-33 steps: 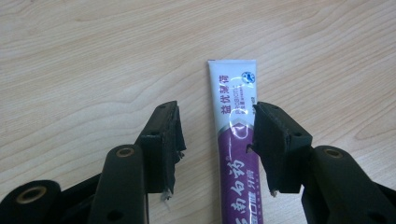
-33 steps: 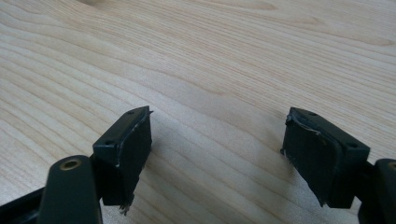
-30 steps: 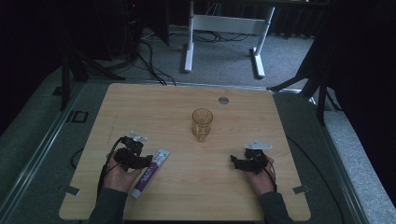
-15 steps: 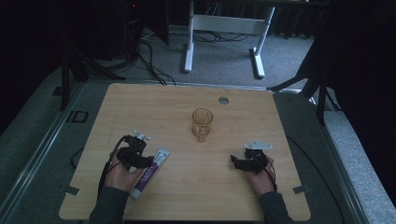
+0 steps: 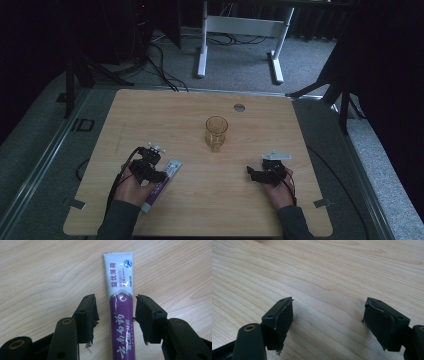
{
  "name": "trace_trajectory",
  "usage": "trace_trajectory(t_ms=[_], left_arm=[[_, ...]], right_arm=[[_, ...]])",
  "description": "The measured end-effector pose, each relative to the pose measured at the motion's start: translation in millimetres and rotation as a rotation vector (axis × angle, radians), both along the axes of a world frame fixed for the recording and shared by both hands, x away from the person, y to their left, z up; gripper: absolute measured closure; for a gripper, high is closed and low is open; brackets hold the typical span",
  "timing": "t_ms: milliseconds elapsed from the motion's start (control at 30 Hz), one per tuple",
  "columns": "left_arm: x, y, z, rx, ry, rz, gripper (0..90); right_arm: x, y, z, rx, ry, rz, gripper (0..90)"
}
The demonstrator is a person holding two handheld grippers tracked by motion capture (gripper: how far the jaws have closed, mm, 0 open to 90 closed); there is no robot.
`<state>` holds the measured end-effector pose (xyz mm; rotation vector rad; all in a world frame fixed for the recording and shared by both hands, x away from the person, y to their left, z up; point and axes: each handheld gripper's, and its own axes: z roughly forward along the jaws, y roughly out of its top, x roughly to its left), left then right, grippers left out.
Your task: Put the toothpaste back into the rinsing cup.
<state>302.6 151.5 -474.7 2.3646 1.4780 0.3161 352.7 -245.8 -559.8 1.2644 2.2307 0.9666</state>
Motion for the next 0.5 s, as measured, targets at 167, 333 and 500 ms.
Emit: trace_trajectory(t_ms=[167, 333, 500], left_arm=[[0.7, -2.3, -0.9, 0.000, 0.018, -0.007, 51.2], [1.3, -4.3, -2.2, -0.001, 0.028, -0.017, 53.1], [2.0, -5.8, -3.9, 0.006, 0.039, -0.019, 53.3]], right_arm=[[0.0, 0.0, 0.0, 0.000, 0.000, 0.000, 23.5], [0.0, 0.0, 0.0, 0.000, 0.000, 0.000, 23.5], [0.0, 0.0, 0.0, 0.000, 0.000, 0.000, 23.5]])
